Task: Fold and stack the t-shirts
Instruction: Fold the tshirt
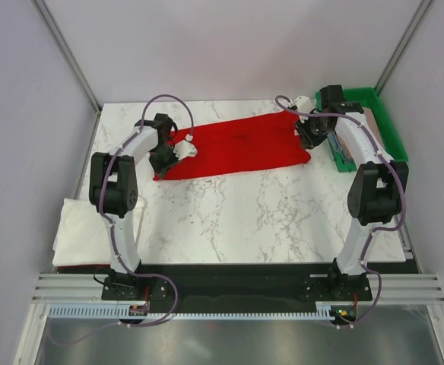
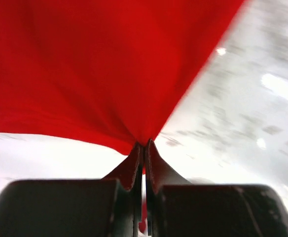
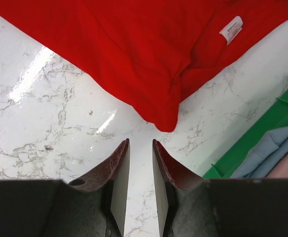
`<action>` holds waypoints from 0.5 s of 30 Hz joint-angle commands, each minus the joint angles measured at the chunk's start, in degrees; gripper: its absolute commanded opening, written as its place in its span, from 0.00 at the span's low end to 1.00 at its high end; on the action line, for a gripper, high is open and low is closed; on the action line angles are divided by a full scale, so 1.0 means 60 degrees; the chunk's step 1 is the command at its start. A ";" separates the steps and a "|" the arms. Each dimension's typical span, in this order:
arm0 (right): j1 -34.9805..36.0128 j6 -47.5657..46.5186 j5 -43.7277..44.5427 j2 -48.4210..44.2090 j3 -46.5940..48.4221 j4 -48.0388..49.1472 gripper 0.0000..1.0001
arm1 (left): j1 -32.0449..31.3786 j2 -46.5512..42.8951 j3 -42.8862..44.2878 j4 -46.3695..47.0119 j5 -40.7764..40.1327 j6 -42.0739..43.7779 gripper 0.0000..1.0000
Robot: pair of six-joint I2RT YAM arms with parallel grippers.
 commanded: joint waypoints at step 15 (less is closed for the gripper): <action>0.1597 0.0567 0.0962 0.1677 0.0419 0.0982 0.31 | -0.4509 -0.4959 -0.4462 -0.2176 0.0823 -0.2680 0.03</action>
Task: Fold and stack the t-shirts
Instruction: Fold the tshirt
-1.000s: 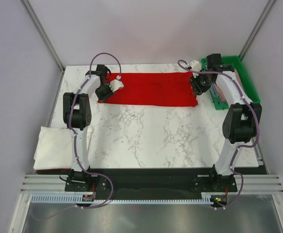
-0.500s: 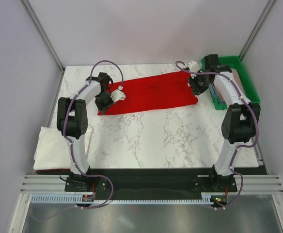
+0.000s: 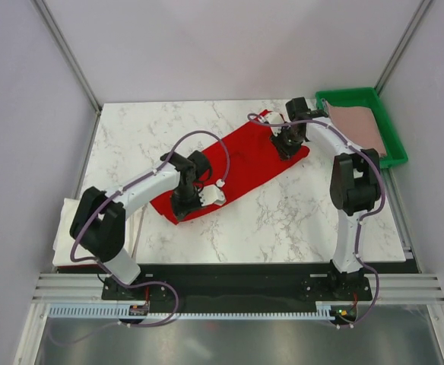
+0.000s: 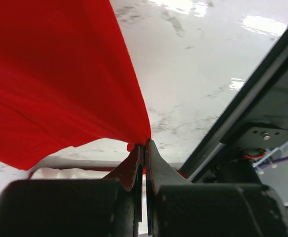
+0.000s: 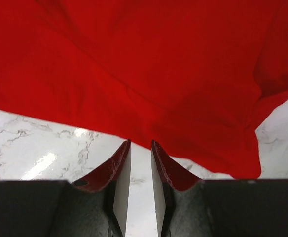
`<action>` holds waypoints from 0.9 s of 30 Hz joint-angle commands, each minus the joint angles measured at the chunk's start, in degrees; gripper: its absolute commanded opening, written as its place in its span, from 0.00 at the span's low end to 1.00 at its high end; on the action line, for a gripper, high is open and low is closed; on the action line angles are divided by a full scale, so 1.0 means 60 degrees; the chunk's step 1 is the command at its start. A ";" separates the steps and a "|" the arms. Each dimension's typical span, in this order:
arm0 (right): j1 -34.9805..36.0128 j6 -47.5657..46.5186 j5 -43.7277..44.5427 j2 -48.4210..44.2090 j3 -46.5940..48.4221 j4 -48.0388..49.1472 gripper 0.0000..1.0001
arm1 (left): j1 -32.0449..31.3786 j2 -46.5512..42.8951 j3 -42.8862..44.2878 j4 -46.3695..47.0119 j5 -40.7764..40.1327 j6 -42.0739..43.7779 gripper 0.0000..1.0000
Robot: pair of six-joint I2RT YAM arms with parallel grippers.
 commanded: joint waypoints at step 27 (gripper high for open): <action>0.0251 0.0851 0.1296 0.0692 0.0478 0.0722 0.30 | -0.1015 0.1867 0.0848 0.1109 0.0516 0.0330 0.29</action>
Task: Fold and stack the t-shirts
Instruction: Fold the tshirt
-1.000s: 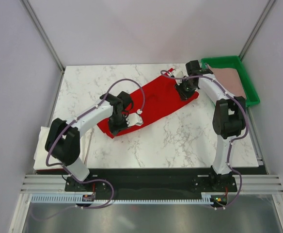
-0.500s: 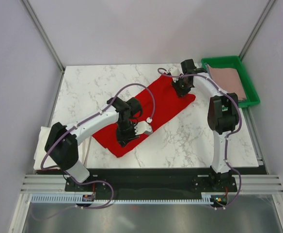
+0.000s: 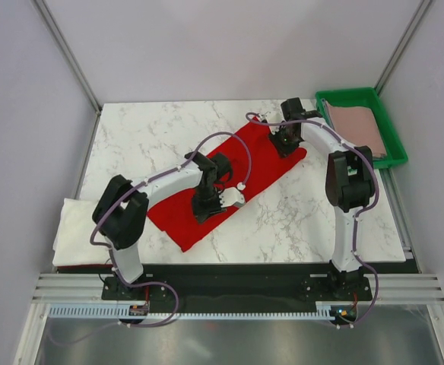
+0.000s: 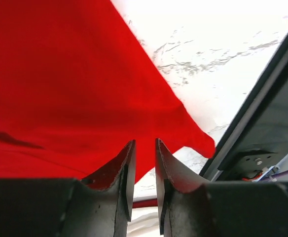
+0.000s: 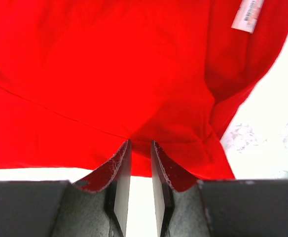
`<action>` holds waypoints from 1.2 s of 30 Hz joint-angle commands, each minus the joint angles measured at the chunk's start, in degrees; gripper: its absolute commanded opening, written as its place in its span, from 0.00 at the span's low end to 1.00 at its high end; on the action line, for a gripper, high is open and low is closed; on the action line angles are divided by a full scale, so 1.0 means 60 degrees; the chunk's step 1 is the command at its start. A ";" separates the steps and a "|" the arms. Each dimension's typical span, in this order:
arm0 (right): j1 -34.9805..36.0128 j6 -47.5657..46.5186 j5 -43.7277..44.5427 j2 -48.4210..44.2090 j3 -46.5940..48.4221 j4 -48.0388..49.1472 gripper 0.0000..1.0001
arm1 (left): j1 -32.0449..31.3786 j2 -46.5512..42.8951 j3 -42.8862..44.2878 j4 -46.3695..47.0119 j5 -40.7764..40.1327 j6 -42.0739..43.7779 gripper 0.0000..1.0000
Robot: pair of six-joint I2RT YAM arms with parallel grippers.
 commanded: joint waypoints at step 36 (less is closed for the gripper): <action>0.0193 -0.0571 0.1834 0.1312 0.3798 0.1826 0.31 | -0.1364 0.2161 0.4136 -0.0649 0.0558 -0.0131 0.27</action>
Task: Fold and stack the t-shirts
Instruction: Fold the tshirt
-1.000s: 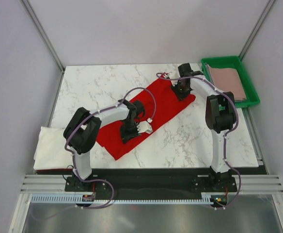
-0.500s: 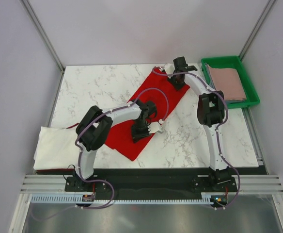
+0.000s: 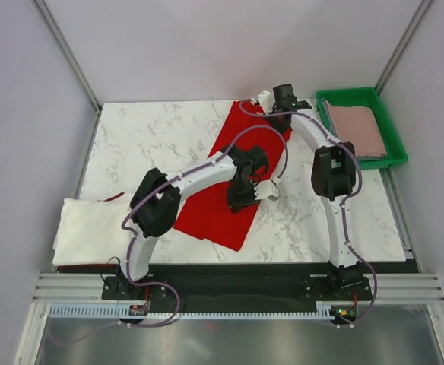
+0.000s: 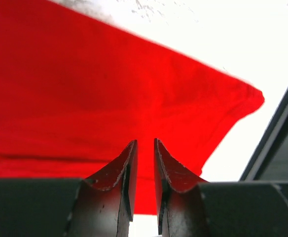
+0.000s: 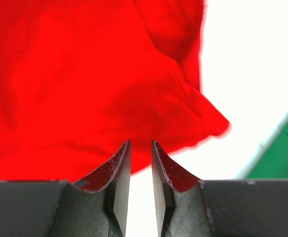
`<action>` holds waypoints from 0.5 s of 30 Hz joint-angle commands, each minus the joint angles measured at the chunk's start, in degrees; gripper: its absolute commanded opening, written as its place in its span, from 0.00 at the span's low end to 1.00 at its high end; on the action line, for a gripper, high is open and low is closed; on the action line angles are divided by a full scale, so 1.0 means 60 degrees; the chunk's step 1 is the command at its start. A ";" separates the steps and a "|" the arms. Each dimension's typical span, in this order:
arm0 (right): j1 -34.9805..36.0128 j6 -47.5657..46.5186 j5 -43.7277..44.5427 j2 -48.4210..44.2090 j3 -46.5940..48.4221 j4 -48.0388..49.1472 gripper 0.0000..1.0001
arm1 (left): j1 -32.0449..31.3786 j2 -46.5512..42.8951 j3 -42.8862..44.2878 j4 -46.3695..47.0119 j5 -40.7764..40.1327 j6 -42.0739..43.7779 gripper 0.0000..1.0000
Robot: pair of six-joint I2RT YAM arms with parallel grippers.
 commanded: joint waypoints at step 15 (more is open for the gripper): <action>0.0040 0.1722 -0.1398 -0.1803 -0.2467 0.0448 0.29 | 0.1031 -0.0814 -0.2684 0.1167 0.0116 0.0047 0.24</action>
